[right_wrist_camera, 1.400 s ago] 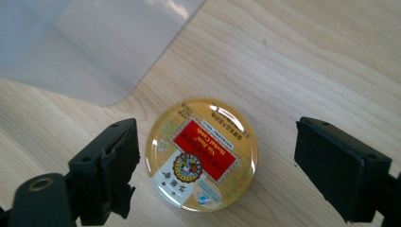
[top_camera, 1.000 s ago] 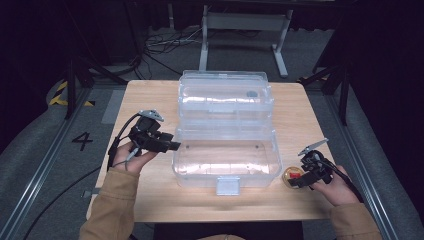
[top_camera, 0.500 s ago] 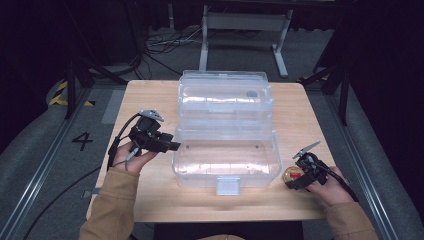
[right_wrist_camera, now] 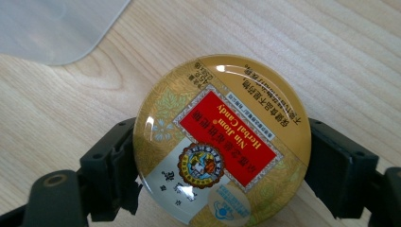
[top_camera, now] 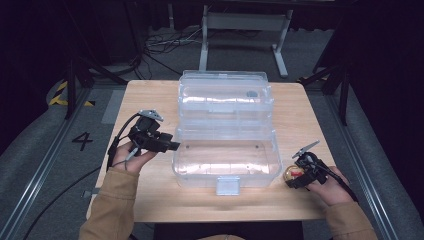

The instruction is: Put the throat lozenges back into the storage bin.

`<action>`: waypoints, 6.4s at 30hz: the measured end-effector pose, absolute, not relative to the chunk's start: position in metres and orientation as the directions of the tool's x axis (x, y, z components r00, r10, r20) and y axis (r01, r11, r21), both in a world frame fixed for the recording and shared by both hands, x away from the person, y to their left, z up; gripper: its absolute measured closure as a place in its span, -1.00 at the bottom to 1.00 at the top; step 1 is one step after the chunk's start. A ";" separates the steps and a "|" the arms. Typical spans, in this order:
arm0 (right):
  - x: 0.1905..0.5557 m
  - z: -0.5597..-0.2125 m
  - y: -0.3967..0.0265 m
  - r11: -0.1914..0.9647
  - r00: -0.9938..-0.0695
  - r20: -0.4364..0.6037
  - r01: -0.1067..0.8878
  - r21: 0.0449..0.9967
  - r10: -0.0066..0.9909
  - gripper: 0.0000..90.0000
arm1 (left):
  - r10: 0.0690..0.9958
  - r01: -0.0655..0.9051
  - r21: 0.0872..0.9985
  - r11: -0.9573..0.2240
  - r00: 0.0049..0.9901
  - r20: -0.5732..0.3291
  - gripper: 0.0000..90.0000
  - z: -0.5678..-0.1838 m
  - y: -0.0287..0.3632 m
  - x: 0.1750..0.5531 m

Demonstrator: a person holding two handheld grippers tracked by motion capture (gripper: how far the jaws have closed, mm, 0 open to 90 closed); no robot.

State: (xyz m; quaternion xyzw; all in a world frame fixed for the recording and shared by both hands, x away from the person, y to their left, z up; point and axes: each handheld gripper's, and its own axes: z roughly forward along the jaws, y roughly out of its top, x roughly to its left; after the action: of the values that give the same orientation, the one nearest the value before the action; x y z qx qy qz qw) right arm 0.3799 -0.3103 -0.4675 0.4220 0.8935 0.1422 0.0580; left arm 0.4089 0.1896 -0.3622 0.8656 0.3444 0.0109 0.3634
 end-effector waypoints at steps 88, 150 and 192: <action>0.398 -0.353 -0.211 0.741 -0.811 -0.001 0.533 0.409 0.585 -0.55 | 0.627 0.606 0.647 -0.462 0.739 -0.244 0.13 -0.360 0.202 0.408; 0.413 -0.417 -0.175 0.758 -0.765 -0.044 0.626 0.181 0.642 -0.55 | 0.634 0.614 0.645 -0.454 0.732 -0.251 0.12 -0.361 0.206 0.409; 0.409 -0.406 -0.183 0.734 -0.761 -0.007 0.623 0.270 0.648 -0.58 | 0.631 0.616 0.644 -0.454 0.733 -0.256 0.11 -0.363 0.206 0.409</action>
State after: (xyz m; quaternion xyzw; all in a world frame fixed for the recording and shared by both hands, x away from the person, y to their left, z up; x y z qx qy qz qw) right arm 0.4089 -0.1834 -0.4057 0.3418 0.9298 0.1269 0.0503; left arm 0.4094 0.2055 -0.3632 0.8527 0.3655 0.0099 0.3732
